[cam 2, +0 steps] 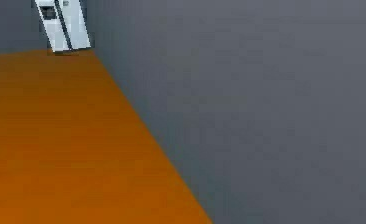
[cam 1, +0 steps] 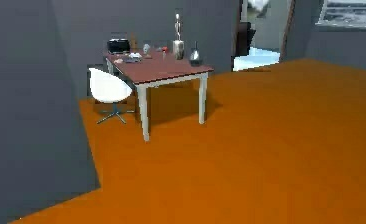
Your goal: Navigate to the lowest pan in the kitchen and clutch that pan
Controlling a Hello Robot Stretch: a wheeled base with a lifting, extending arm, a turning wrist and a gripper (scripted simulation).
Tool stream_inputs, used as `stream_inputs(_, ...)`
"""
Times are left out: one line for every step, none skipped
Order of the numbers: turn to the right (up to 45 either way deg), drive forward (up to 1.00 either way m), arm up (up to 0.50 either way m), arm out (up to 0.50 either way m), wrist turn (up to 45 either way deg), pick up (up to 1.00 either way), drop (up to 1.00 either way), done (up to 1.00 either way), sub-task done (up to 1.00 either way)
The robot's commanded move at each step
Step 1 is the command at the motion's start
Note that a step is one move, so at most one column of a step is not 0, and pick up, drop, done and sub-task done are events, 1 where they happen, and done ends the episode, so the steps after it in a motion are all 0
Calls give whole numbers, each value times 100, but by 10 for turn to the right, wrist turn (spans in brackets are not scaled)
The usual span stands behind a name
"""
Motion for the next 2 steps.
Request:
stream_inputs(-450,0,0,0,0,0,0,0,0)
stream_inputs(-450,0,0,0,0,0,0,0,0)
